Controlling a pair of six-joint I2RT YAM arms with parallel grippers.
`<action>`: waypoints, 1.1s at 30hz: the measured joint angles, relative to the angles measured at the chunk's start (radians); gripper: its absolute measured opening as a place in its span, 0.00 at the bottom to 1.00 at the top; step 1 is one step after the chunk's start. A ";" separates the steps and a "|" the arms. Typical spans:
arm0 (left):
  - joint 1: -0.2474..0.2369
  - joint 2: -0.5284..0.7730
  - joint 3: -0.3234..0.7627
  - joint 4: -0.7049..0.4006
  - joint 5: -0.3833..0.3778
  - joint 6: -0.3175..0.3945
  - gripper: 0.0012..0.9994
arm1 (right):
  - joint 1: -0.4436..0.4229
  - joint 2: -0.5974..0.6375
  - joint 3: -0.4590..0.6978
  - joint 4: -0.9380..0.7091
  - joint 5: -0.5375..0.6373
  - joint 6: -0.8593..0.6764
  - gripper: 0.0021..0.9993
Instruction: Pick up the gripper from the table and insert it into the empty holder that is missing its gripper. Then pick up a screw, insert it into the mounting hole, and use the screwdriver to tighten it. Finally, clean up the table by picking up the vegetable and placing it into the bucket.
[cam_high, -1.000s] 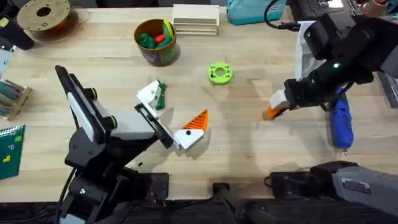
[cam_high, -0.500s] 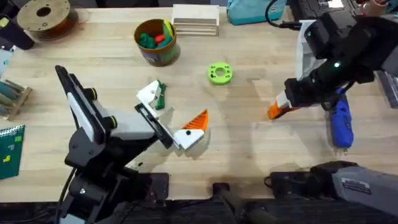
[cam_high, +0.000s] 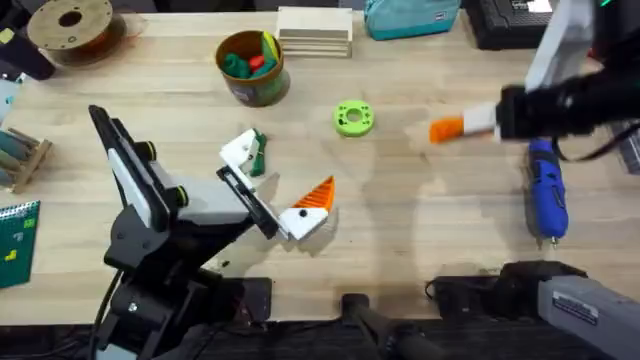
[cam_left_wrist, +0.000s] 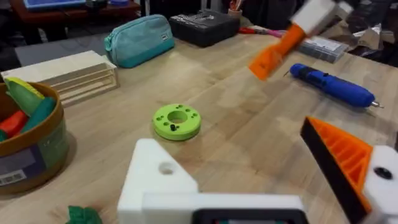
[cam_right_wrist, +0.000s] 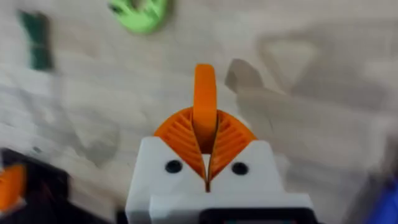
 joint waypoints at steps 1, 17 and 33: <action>0.000 0.000 0.000 0.000 0.000 0.000 0.99 | -0.016 0.004 0.000 0.058 -0.047 0.007 0.02; 0.000 0.000 0.000 0.002 0.007 0.000 0.99 | 0.166 0.480 -0.033 0.781 -0.889 0.332 0.02; 0.000 0.000 0.000 0.000 0.257 -0.004 0.99 | 0.298 0.555 -0.038 0.640 -1.156 0.338 0.02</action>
